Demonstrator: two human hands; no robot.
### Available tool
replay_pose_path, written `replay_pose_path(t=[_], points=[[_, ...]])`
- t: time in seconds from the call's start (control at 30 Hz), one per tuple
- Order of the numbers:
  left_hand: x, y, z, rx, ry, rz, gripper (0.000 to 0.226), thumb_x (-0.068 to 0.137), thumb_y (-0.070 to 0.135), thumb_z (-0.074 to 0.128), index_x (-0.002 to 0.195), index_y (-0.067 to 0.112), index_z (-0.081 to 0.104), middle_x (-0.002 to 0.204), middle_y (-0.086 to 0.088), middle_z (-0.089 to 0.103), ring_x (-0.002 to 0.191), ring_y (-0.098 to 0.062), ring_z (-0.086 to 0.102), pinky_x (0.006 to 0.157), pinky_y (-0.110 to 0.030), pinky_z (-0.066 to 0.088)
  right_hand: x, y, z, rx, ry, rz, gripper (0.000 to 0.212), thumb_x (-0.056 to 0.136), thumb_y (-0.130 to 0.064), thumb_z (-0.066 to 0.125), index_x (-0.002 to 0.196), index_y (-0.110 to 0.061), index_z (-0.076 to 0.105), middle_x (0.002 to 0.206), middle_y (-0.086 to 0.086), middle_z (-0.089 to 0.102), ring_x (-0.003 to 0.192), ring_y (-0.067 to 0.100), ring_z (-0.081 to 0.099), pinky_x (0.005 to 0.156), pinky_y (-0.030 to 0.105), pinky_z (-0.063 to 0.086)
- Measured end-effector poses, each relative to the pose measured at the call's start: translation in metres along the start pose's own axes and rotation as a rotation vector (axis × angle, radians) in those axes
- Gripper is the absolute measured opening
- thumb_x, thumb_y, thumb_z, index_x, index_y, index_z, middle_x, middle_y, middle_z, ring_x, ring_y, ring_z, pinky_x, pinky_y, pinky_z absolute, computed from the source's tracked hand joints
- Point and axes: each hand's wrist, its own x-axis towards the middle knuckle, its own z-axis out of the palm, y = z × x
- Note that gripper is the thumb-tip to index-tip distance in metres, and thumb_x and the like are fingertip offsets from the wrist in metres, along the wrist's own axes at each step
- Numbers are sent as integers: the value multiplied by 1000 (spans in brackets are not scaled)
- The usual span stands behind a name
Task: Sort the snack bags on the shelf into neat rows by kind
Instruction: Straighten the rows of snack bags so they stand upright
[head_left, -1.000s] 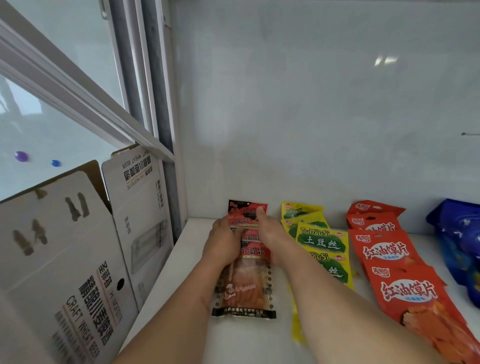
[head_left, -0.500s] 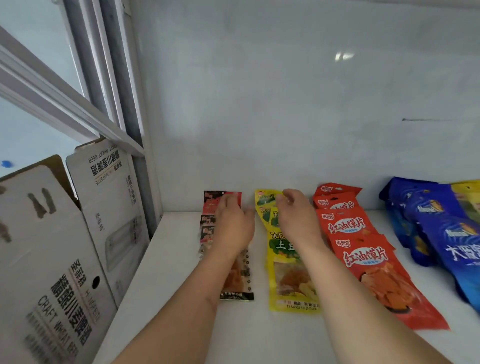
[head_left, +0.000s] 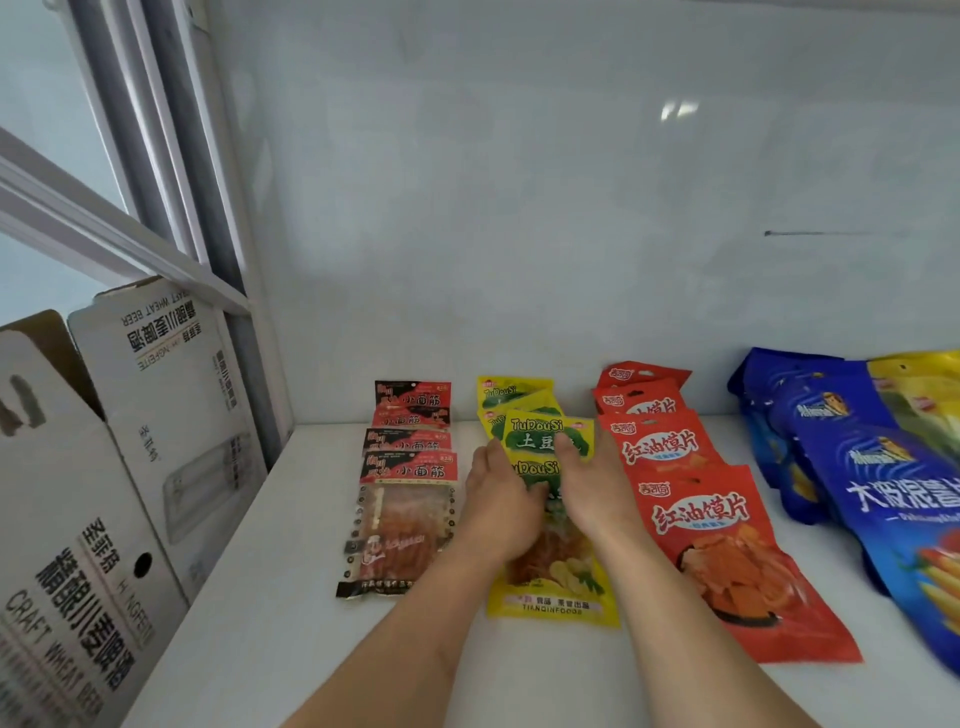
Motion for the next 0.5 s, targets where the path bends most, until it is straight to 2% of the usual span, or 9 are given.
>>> replay_pose_path(t=[0.07,0.17,0.33,0.5], points=[[-1,0,1,-12,20,2,71,95,25,61,150,3,23,149,-15,34,138,-34,36,113,-39,31,3,2,2,-46,-28,43,70,96,-52,49,153,-20,26,153,7,42,139,30,40,113,46,34],[-2,2,2,-33,27,-10,67,95,20,59,150,3,25,148,-17,34,138,-33,36,113,-41,31,6,2,4,-114,-43,101,82,92,-63,45,156,-22,14,155,7,38,140,32,39,113,49,33],[2,4,2,-137,19,-47,65,93,16,59,149,3,29,151,-17,38,138,-33,40,113,-47,36,11,2,4,-117,-79,89,66,90,-62,46,143,-23,37,137,6,57,124,31,55,104,47,43],[8,13,-5,-260,24,-96,56,89,22,61,141,10,43,142,-12,52,126,-31,54,104,-48,46,20,1,6,-118,-118,91,68,92,-61,45,146,-19,38,143,7,52,130,32,49,108,48,40]])
